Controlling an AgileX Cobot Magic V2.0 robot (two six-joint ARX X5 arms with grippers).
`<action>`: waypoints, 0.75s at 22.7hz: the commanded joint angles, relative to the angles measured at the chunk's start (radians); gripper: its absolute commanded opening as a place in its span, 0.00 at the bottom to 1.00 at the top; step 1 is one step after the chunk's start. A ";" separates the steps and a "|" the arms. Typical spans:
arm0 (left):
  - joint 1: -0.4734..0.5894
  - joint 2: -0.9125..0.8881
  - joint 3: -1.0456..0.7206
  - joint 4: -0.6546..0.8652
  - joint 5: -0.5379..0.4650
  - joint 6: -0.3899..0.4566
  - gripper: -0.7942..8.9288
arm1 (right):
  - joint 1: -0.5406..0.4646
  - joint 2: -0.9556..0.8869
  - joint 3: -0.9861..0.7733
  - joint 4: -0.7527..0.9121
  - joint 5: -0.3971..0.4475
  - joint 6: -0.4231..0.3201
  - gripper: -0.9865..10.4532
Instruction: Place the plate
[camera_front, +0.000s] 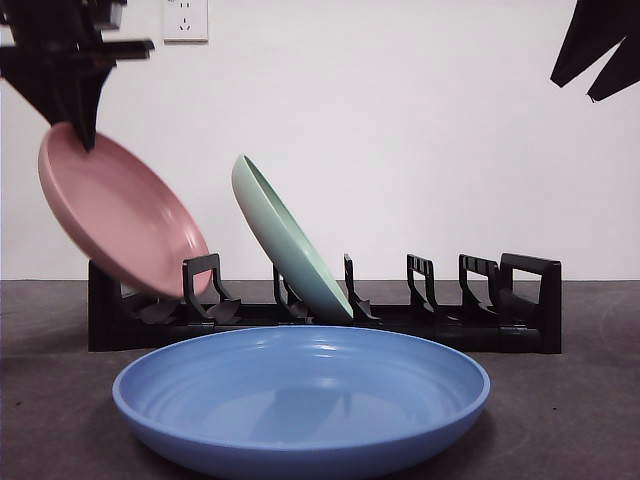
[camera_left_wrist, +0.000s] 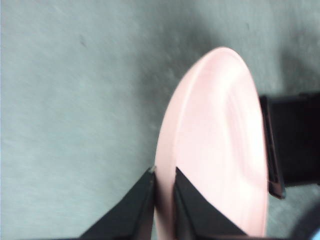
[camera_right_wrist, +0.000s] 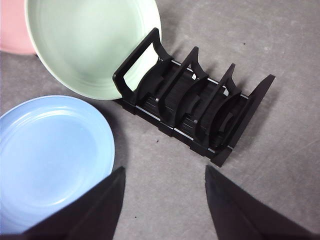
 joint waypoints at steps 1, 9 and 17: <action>-0.007 0.014 0.081 -0.023 -0.009 0.004 0.10 | 0.003 0.005 0.015 0.005 0.000 0.011 0.31; 0.003 0.013 0.288 -0.257 -0.174 0.029 0.10 | 0.003 0.005 0.015 -0.002 0.000 0.010 0.31; 0.052 -0.040 0.266 -0.336 -0.142 0.025 0.10 | 0.003 0.005 0.015 -0.016 0.000 0.010 0.31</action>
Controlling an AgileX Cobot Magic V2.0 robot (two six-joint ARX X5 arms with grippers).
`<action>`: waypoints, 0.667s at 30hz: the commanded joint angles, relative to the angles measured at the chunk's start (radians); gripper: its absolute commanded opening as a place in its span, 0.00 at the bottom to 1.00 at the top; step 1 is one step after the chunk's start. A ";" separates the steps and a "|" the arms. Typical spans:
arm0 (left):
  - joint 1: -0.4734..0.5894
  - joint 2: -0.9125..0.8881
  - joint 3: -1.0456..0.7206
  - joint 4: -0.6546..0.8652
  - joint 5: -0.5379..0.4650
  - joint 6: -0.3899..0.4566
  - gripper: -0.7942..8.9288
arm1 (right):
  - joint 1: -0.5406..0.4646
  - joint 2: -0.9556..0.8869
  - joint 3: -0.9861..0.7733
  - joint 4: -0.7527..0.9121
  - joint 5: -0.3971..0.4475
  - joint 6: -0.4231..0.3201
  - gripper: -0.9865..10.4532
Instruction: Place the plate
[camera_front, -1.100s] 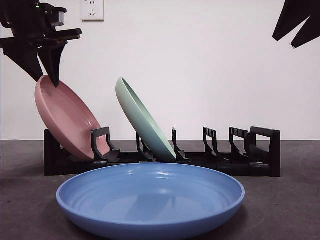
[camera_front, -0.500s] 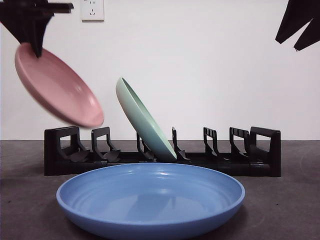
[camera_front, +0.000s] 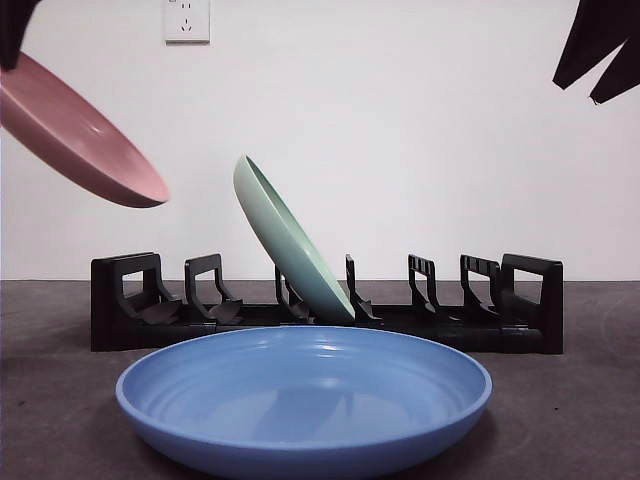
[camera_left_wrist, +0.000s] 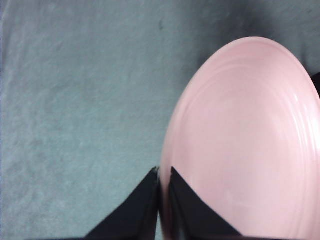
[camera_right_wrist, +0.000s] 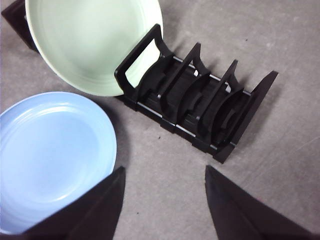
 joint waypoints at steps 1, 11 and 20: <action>0.015 -0.040 -0.008 0.023 0.045 0.002 0.10 | 0.003 0.005 0.014 -0.003 0.000 0.010 0.31; 0.043 -0.425 -0.462 0.211 0.151 -0.037 0.10 | 0.003 0.005 0.014 -0.005 0.000 0.006 0.31; 0.043 -0.826 -0.762 0.194 0.181 -0.200 0.10 | 0.003 0.005 0.014 -0.007 -0.001 0.006 0.31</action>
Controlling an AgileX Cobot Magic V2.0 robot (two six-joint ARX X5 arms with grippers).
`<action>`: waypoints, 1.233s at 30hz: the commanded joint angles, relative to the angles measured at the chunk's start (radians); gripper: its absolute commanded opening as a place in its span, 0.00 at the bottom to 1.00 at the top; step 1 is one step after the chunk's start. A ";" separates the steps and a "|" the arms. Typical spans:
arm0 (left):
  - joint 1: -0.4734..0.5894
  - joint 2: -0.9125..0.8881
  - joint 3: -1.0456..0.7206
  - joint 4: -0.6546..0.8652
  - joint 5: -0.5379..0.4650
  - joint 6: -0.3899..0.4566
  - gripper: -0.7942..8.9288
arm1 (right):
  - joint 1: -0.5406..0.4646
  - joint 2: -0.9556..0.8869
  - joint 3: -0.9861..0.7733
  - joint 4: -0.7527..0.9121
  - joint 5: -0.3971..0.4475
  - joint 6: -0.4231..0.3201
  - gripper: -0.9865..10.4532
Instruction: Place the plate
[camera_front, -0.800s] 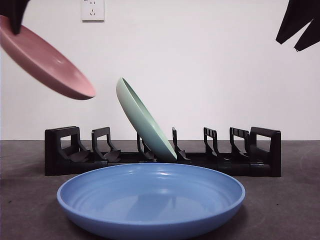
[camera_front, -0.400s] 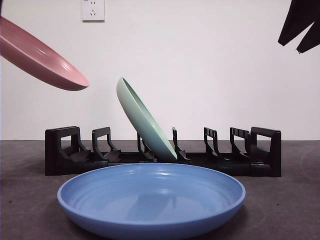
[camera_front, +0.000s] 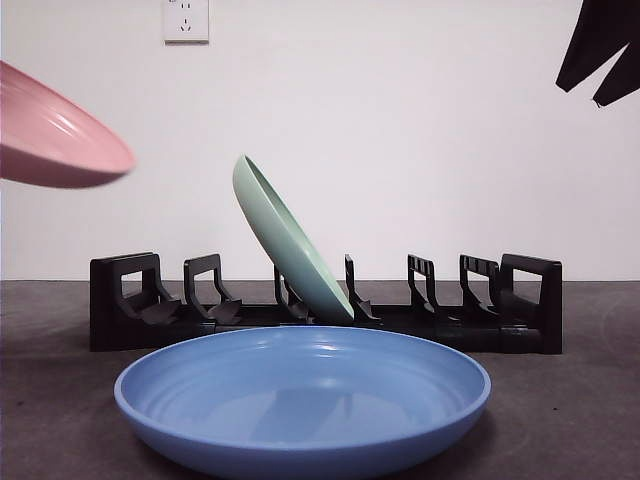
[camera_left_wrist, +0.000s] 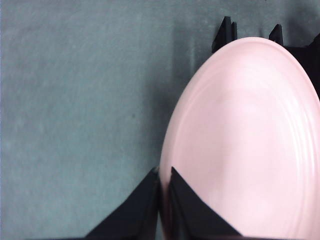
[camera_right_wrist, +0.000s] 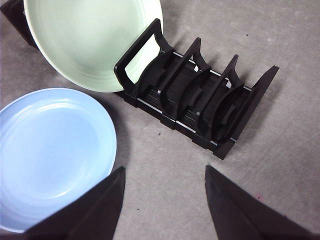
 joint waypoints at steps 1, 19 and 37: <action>0.002 -0.101 -0.045 -0.021 0.034 -0.112 0.10 | 0.003 0.005 0.014 0.004 -0.001 0.007 0.31; -0.014 -0.445 -0.467 -0.004 0.258 -0.538 0.10 | 0.005 -0.010 0.014 -0.020 -0.001 0.011 0.31; -0.257 -0.343 -0.607 0.266 0.156 -0.683 0.10 | 0.005 -0.010 0.014 -0.012 -0.001 0.011 0.31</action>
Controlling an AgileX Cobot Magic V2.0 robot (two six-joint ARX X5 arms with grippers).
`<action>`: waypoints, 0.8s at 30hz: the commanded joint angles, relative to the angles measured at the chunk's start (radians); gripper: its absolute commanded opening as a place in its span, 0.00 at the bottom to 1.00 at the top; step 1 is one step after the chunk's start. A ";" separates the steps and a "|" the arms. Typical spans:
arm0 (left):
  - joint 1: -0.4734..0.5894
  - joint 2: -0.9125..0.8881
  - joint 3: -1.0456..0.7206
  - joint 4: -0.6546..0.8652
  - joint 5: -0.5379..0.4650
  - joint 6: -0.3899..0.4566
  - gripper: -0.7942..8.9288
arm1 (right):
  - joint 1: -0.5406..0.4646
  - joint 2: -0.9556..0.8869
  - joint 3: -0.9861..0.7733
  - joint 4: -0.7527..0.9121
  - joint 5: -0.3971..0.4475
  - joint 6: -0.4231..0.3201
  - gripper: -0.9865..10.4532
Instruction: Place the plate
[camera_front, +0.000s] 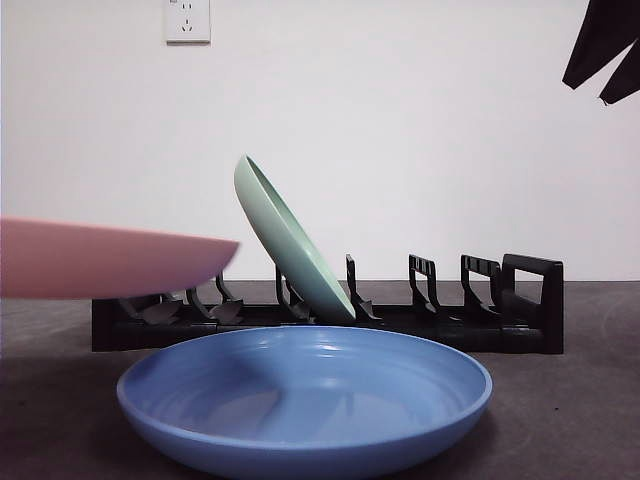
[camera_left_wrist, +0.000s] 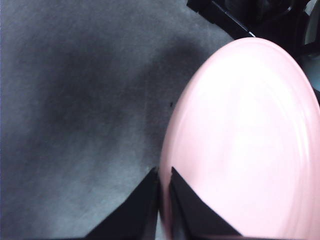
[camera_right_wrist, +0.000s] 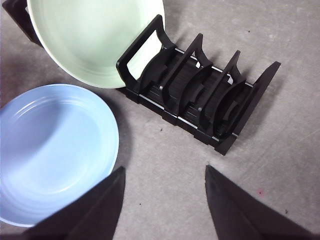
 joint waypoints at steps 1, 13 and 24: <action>-0.053 0.053 0.002 0.062 -0.022 -0.037 0.10 | 0.005 0.005 0.015 0.011 -0.001 0.011 0.31; -0.286 0.341 0.002 0.298 -0.156 -0.100 0.10 | 0.005 0.005 0.015 0.009 -0.001 0.011 0.31; -0.381 0.583 0.006 0.565 -0.156 -0.151 0.10 | 0.018 0.005 0.015 0.010 0.000 0.010 0.31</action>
